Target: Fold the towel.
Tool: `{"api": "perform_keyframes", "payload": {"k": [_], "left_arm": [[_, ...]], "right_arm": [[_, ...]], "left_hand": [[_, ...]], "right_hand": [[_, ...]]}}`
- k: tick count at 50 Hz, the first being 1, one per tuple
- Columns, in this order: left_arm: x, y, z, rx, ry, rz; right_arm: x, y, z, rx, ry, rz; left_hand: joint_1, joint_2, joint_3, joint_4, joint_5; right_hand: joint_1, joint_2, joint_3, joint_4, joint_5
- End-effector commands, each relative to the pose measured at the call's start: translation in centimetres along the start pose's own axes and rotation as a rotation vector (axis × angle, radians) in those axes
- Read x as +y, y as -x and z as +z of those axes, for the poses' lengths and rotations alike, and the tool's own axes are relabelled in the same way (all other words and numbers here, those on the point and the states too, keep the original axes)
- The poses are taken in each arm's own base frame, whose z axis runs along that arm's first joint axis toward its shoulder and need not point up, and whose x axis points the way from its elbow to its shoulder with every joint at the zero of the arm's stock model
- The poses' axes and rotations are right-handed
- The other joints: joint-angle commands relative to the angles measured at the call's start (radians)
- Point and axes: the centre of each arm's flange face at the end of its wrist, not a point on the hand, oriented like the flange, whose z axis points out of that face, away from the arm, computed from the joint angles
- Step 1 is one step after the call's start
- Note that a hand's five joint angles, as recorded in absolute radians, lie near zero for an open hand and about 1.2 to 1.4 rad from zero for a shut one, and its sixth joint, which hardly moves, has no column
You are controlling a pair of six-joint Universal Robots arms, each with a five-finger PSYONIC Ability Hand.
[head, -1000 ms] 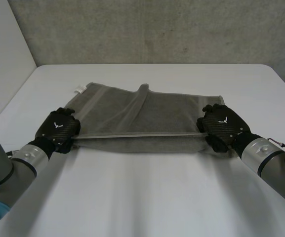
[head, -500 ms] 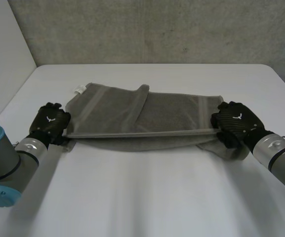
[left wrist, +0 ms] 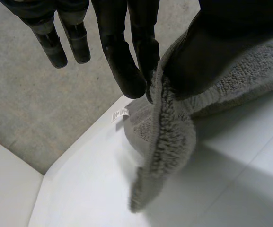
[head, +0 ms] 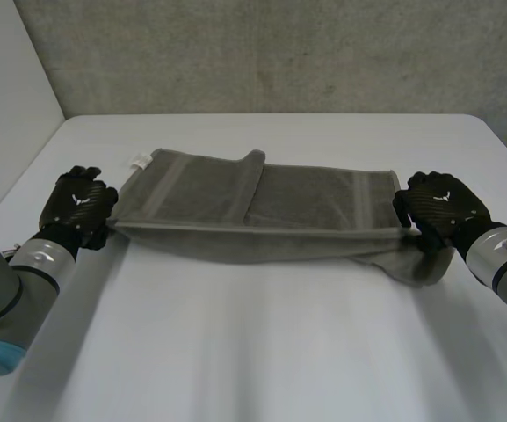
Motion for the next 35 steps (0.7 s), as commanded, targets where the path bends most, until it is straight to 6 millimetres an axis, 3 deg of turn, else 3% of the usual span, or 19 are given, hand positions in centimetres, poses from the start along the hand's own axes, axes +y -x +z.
{"api": "perform_keyframes", "payload": {"k": [1,14,25,26,28,32,34,35], "left_arm": [[0.6,0.9,0.1,-0.023,0.017,-0.002],[0.6,1.1,0.2,-0.029,0.02,-0.002],[0.7,1.0,0.2,-0.028,0.021,-0.003],[0.7,1.0,0.2,-0.028,0.021,-0.003],[0.7,1.1,0.2,-0.029,0.02,-0.002],[0.6,1.0,0.0,-0.024,0.028,0.001],[0.3,1.0,-0.1,-0.024,0.023,0.008],[-0.5,1.4,-0.3,-0.033,0.006,0.013]], "right_arm": [[1.0,0.0,0.4,-0.071,0.077,0.031],[3.2,0.1,0.5,-0.172,0.183,0.019],[3.5,0.3,0.5,-0.175,0.196,0.029],[3.5,0.4,0.5,-0.176,0.198,0.031],[3.5,0.3,0.6,-0.178,0.202,0.036],[2.7,-0.3,0.3,-0.173,0.208,0.046],[0.5,-0.9,-0.8,-0.18,0.208,0.056],[0.4,-0.9,-0.8,-0.18,0.208,0.056]], "left_hand": [[0.099,0.046,-0.058,-0.066,0.084],[0.099,0.046,-0.058,-0.066,0.084],[0.099,0.046,-0.058,-0.066,0.084],[0.099,0.046,-0.058,-0.066,0.084],[0.099,0.046,-0.058,-0.066,0.084],[0.099,0.046,-0.058,-0.066,0.084],[0.099,0.046,-0.058,-0.066,0.084],[0.099,0.046,-0.058,-0.066,0.084]], "right_hand": [[-0.128,-0.134,-0.053,-0.076,-0.13],[-0.45,-0.457,-0.053,-0.076,-0.453],[-0.36,-0.366,-0.053,-0.076,-0.362],[-0.194,-0.2,-0.053,-0.076,-0.196],[0.354,0.348,-0.053,-0.076,0.352],[0.461,0.455,-0.053,-0.076,0.459],[0.461,0.455,-0.053,-0.076,0.459],[0.461,0.455,-0.053,-0.076,0.459]]}}
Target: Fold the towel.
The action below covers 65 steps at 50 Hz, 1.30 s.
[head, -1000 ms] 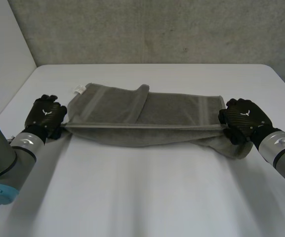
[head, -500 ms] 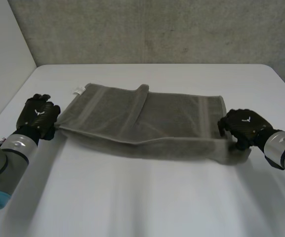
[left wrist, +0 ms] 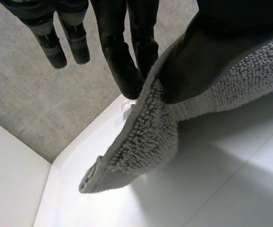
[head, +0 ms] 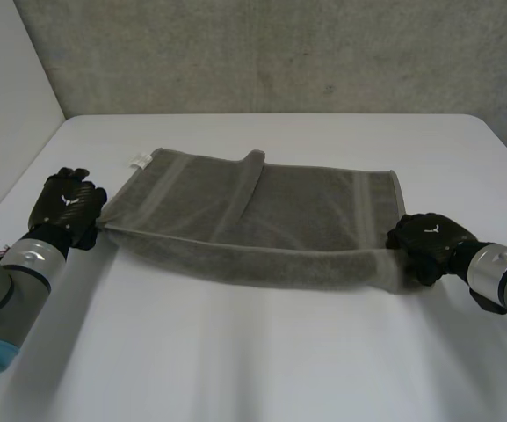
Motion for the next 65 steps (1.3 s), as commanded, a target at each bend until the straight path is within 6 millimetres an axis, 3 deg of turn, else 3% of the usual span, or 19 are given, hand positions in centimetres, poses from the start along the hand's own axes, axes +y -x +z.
{"api": "perform_keyframes", "payload": {"k": [1,3,6,7,8,9,10,14,18,22,25,29,34,42,49,53,55,60,65], "left_arm": [[-1.2,0.4,-0.5,-0.006,-0.018,0.015],[-3.8,1.3,-1.5,-0.016,-0.062,0.023],[-5.0,1.7,-2.2,-0.009,-0.085,0.028],[-6.4,2.0,-2.8,-0.001,-0.114,0.034],[-7.9,2.5,-3.6,-0.001,-0.147,0.042],[-7.9,2.5,-3.6,-0.001,-0.147,0.042],[-9.2,2.8,-4.3,0.001,-0.178,0.051],[-11.8,3.5,-5.9,-0.009,-0.234,0.069],[-12.3,3.7,-6.3,-0.014,-0.243,0.073],[-11.7,4.0,-5.8,-0.016,-0.221,0.068],[-11.1,4.0,-5.2,-0.011,-0.2,0.06],[-8.5,3.3,-3.1,0.038,-0.107,0.03],[-6.6,2.6,-1.9,0.088,-0.015,-0.001],[-6.4,2.3,-2.0,0.113,0.007,-0.012],[-8.0,2.6,-2.6,0.128,-0.055,0.003],[-7.8,2.5,-2.0,0.143,-0.065,0.005],[-7.4,2.5,-1.3,0.147,-0.064,0.003],[-5.6,2.6,3.2,0.166,-0.043,-0.005],[-4.5,2.6,6.1,0.171,-0.046,-0.003]], "right_arm": [[-3.5,-1.0,-3.1,0.005,-0.005,0.019],[-4.6,-1.3,-4.2,0.016,-0.028,0.01],[-7.4,-1.6,-6.5,0.04,-0.132,-0.022],[-8.8,-1.8,-7.7,0.052,-0.185,-0.024],[-8.8,-1.8,-7.7,0.052,-0.185,-0.025],[-9.7,-2.2,-8.7,0.069,-0.226,-0.02],[-10.5,-2.6,-9.5,0.085,-0.26,-0.016],[-11.4,-3.0,-10.6,0.101,-0.299,-0.016],[-11.5,-3.1,-10.8,0.116,-0.306,-0.029],[-11.3,-3.3,-10.3,0.123,-0.298,-0.044],[-10.4,-4.2,-8.6,0.115,-0.265,-0.046],[-9.7,-4.9,-5.8,0.124,-0.212,-0.063],[-9.5,-4.2,-4.5,0.153,-0.158,-0.14],[-9.4,-3.5,-4.6,0.16,-0.178,-0.16],[-10.1,-3.9,-6.1,0.2,-0.21,-0.174],[-9.7,-4.3,-5.3,0.2,-0.203,-0.177],[-9.6,-4.5,-4.6,0.193,-0.198,-0.179],[-9.1,-5.4,-2.6,0.184,-0.19,-0.177],[-9.3,-6.2,0.2,0.205,-0.229,-0.212]], "left_hand": [[0.099,0.046,-0.058,-0.066,0.079],[0.099,0.046,-0.058,-0.066,0.079],[0.099,0.046,-0.058,-0.066,0.079],[0.099,0.046,-0.058,-0.066,0.079],[0.099,0.046,-0.058,-0.066,0.079],[0.099,0.046,-0.058,-0.066,0.079],[0.099,0.046,-0.058,-0.066,0.079],[0.099,0.046,-0.058,-0.066,0.079],[0.099,0.046,-0.058,-0.066,0.079],[0.099,0.046,-0.058,-0.066,0.079],[0.099,0.046,-0.058,-0.066,0.079],[0.099,0.046,-0.058,-0.066,0.079],[0.099,0.046,-0.058,-0.066,0.079],[0.099,0.046,-0.058,-0.066,0.079],[0.099,0.046,-0.058,-0.066,0.079],[0.099,0.046,-0.058,-0.066,0.079],[0.099,0.046,-0.058,-0.066,0.079],[0.099,0.046,-0.058,-0.066,0.079],[0.099,0.046,-0.058,-0.066,0.079]], "right_hand": [[0.156,0.146,-0.053,-0.076,0.154],[0.156,0.146,-0.053,-0.076,0.154],[0.156,0.146,-0.053,-0.076,0.154],[0.156,0.146,-0.053,-0.076,0.154],[0.156,0.146,-0.053,-0.076,0.154],[0.156,0.146,-0.053,-0.076,0.154],[0.156,0.146,-0.053,-0.076,0.154],[0.156,0.146,-0.053,-0.076,0.154],[0.156,0.146,-0.053,-0.076,0.154],[0.156,0.146,-0.053,-0.076,0.154],[0.156,0.146,-0.053,-0.076,0.154],[0.156,0.146,-0.053,-0.076,0.154],[0.156,0.146,-0.053,-0.076,0.154],[0.156,0.146,-0.053,-0.076,0.154],[0.156,0.146,-0.053,-0.076,0.154],[0.156,0.146,-0.053,-0.076,0.154],[0.156,0.146,-0.053,-0.076,0.154],[0.156,0.146,-0.053,-0.076,0.154],[0.156,0.146,-0.053,-0.076,0.154]]}}
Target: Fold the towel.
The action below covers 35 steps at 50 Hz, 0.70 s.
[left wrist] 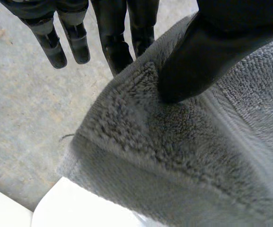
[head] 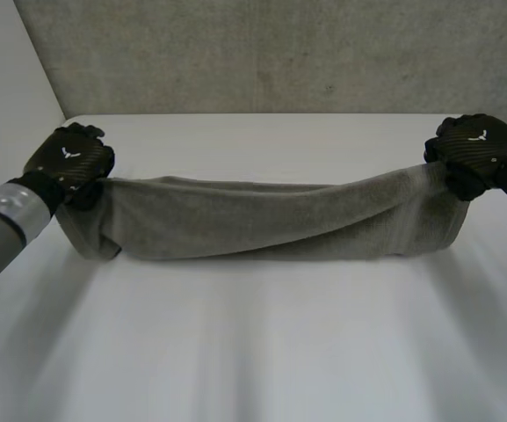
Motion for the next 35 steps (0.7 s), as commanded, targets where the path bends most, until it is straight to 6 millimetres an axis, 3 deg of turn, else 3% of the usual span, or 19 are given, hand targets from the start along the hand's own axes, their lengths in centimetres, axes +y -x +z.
{"api": "perform_keyframes", "payload": {"k": [1,3,8,15,35], "left_arm": [[2.1,0.7,4.3,0.01,0.007,-0.003],[2.9,1.2,6.1,0.007,0.001,0.0],[4.0,1.7,8.3,0.001,-0.009,0.005],[5.5,1.6,10.5,0.001,-0.023,0.073],[7.3,-0.8,12.2,0.042,-0.032,0.124]], "right_arm": [[1.1,-0.4,4.3,0.032,-0.042,-0.04],[1.5,-0.4,5.1,0.046,-0.042,-0.047],[2.5,-0.1,7.3,0.075,-0.057,-0.067],[4.6,1.8,10.6,0.049,-0.072,-0.075],[6.9,2.7,13.4,0.074,-0.072,-0.102]], "left_hand": [[0.099,0.046,-0.058,-0.066,0.079],[0.099,0.046,-0.058,-0.066,0.079],[0.099,0.046,-0.058,-0.066,0.079],[0.099,0.046,-0.058,-0.066,0.079],[0.099,0.046,-0.058,-0.066,0.079]], "right_hand": [[0.069,0.083,-0.053,-0.076,0.059],[0.069,0.083,-0.053,-0.076,0.059],[0.069,0.083,-0.053,-0.076,0.059],[0.069,0.083,-0.053,-0.076,0.059],[0.069,0.083,-0.053,-0.076,0.059]]}}
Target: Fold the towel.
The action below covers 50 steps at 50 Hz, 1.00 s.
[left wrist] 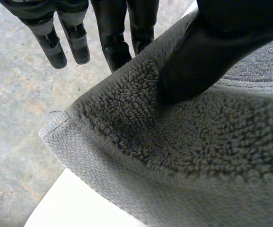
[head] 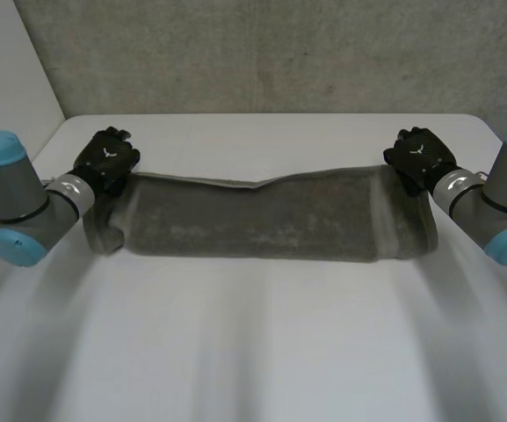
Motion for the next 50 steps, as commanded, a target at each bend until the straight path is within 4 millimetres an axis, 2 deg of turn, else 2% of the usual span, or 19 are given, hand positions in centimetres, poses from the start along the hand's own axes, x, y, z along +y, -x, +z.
{"api": "perform_keyframes", "payload": {"k": [1,15,17,18,20,21,22,23,25,29,34,35,36,37,39,42,45,47,50], "left_arm": [[0.5,-0.9,0.6,0.009,-0.006,0.001],[1.2,-0.7,1.6,-0.024,-0.019,0.014],[1.2,-0.7,1.7,-0.038,-0.015,0.016],[1.2,-0.7,1.7,-0.038,-0.015,0.016],[1.3,-0.5,1.8,-0.062,-0.012,0.022],[1.3,-0.5,1.8,-0.063,-0.012,0.022],[1.3,-0.4,1.8,-0.077,-0.011,0.025],[1.2,-0.2,1.9,-0.09,-0.015,0.03],[1.0,0.0,1.8,-0.102,-0.019,0.034],[0.2,0.4,1.7,-0.118,-0.031,0.04],[-2.2,1.3,0.8,-0.132,-0.061,0.051],[-3.2,1.8,0.3,-0.138,-0.074,0.055],[-4.2,2.1,-0.3,-0.142,-0.082,0.059],[-4.2,2.1,-0.3,-0.142,-0.082,0.059],[-6.1,2.5,-2.1,-0.148,-0.09,0.055],[-6.8,2.5,-3.1,-0.145,-0.087,0.05],[-7.4,1.8,-5.2,-0.126,-0.06,0.034],[-7.1,0.5,-7.3,-0.096,-0.015,0.014],[-6.6,-0.3,-8.3,-0.076,0.013,-0.001]], "right_arm": [[0.6,0.1,0.7,0.015,-0.014,-0.011],[2.6,1.1,1.4,0.006,0.022,-0.001],[2.7,1.2,1.4,0.008,0.027,0.0],[2.8,1.2,1.3,0.012,0.034,0.001],[2.9,1.2,1.3,0.019,0.04,0.0],[2.9,1.2,1.3,0.02,0.04,0.0],[2.9,1.1,1.3,0.031,0.043,-0.002],[2.9,0.9,1.3,0.042,0.046,-0.003],[2.8,0.8,1.2,0.052,0.049,-0.003],[1.5,0.0,0.8,0.074,0.035,-0.007],[-2.7,-2.4,-1.1,0.146,-0.052,0.013],[-2.7,-2.4,-1.1,0.146,-0.053,0.013],[-3.8,-3.0,-1.9,0.162,-0.075,0.036],[-3.9,-3.0,-1.9,0.162,-0.076,0.036],[-5.5,-3.4,-3.5,0.162,-0.099,0.083],[-6.1,-3.4,-5.3,0.155,-0.083,0.116],[-6.1,-3.0,-6.2,0.14,-0.063,0.125],[-5.2,-1.6,-7.7,0.091,0.012,0.155],[-3.7,0.0,-8.9,0.036,0.099,0.189]], "left_hand": [[0.099,0.046,-0.058,-0.066,0.079],[0.099,0.046,-0.058,-0.066,0.079],[-0.365,-0.418,-0.058,-0.066,-0.385],[-0.368,-0.421,-0.058,-0.066,-0.387],[-0.926,-0.979,-0.058,-0.066,-0.945],[-0.929,-0.982,-0.058,-0.066,-0.948],[-1.123,-1.176,-0.058,-0.066,-1.143],[-1.12,-1.173,-0.058,-0.066,-1.139],[-1.119,-1.172,-0.058,-0.066,-1.139],[-1.119,-1.172,-0.058,-0.066,-1.139],[-1.119,-1.172,-0.058,-0.066,-1.139],[-1.119,-1.172,-0.058,-0.066,-1.139],[-1.119,-1.172,-0.058,-0.066,-1.139],[-1.119,-1.172,-0.058,-0.066,-1.139],[-1.119,-1.172,-0.058,-0.066,-1.139],[-1.116,-1.169,-0.058,-0.066,-1.136],[-1.099,-1.152,-0.058,-0.066,-1.118],[-1.087,-1.14,-0.058,-0.066,-1.107],[-1.07,-1.122,-0.058,-0.066,-1.089]], "right_hand": [[0.069,0.081,-0.053,-0.076,0.056],[0.069,0.081,-0.053,-0.076,0.056],[0.069,0.081,-0.053,-0.076,0.056],[0.069,0.081,-0.053,-0.076,0.056],[-0.014,-0.002,-0.053,-0.076,-0.028],[-0.015,-0.003,-0.053,-0.076,-0.029],[-0.564,-0.552,-0.053,-0.076,-0.578],[-1.101,-1.089,-0.053,-0.076,-1.115],[-1.152,-1.14,-0.053,-0.076,-1.166],[-1.152,-1.14,-0.053,-0.076,-1.166],[-1.152,-1.14,-0.053,-0.076,-1.166],[-1.152,-1.14,-0.053,-0.076,-1.166],[-1.152,-1.14,-0.053,-0.076,-1.166],[-1.152,-1.14,-0.053,-0.076,-1.166],[-1.152,-1.14,-0.053,-0.076,-1.166],[-1.152,-1.14,-0.053,-0.076,-1.166],[-1.152,-1.14,-0.053,-0.076,-1.166],[-1.152,-1.14,-0.053,-0.076,-1.166],[-1.152,-1.14,-0.053,-0.076,-1.166]]}}
